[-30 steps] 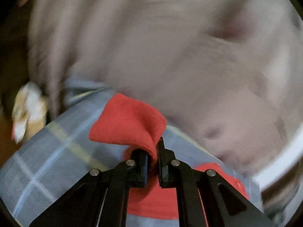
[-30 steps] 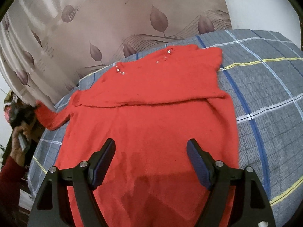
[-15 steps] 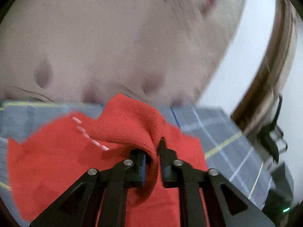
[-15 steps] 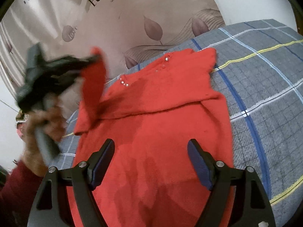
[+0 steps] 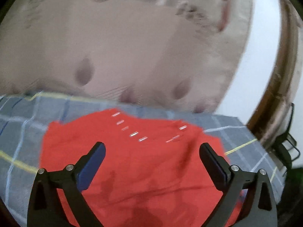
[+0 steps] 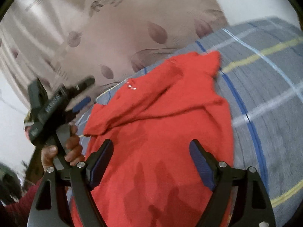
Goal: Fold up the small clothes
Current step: 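Fold the held sleeve across the sweater body with the left gripper, release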
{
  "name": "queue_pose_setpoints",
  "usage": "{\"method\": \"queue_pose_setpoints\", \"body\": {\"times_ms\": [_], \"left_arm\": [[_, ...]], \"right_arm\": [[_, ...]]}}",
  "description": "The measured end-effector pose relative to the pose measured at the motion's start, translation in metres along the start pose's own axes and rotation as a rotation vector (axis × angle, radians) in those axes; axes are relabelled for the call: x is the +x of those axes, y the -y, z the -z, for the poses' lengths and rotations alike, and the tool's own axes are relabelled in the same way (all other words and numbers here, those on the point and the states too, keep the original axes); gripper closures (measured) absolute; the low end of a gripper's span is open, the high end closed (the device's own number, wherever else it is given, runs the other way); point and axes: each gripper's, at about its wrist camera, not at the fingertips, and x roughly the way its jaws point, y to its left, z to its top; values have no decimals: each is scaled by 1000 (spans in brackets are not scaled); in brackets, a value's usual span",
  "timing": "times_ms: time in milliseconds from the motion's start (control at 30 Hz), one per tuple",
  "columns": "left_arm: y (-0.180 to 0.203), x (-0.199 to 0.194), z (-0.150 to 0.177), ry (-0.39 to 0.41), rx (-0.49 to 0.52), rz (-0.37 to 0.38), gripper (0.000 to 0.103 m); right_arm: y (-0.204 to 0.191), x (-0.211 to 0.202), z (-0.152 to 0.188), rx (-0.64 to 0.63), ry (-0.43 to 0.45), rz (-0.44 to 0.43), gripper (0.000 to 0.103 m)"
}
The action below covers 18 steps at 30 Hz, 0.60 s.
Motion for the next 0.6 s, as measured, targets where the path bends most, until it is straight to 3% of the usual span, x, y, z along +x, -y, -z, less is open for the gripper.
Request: {"method": "queue_pose_setpoints", "body": {"times_ms": [100, 200, 267, 367, 467, 500, 567, 600], "left_arm": [[-42, 8, 16, -72, -106, -42, 4], [-75, 4, 38, -34, -244, -32, 4], [-89, 3, 46, -43, -333, 17, 4], [-93, -2, 47, -11, -353, 29, 4], [-89, 0, 45, -31, -330, 10, 4], [-89, 0, 45, -33, -329, 8, 4], [-91, -1, 45, -32, -338, 13, 4], [-92, -2, 45, -30, -342, 15, 4]], "right_arm": [[-4, 11, -41, -30, 1, -25, 22], [5, 30, -80, -64, 7, 10, 23], [19, 51, -103, -53, -33, 36, 24], [31, 80, -122, -58, -76, 93, 24], [30, 115, -126, -77, -153, 82, 27], [29, 122, -123, -90, -181, 91, 33], [24, 142, -116, -123, -258, 138, 93], [22, 140, -111, -137, -241, 137, 92]]}}
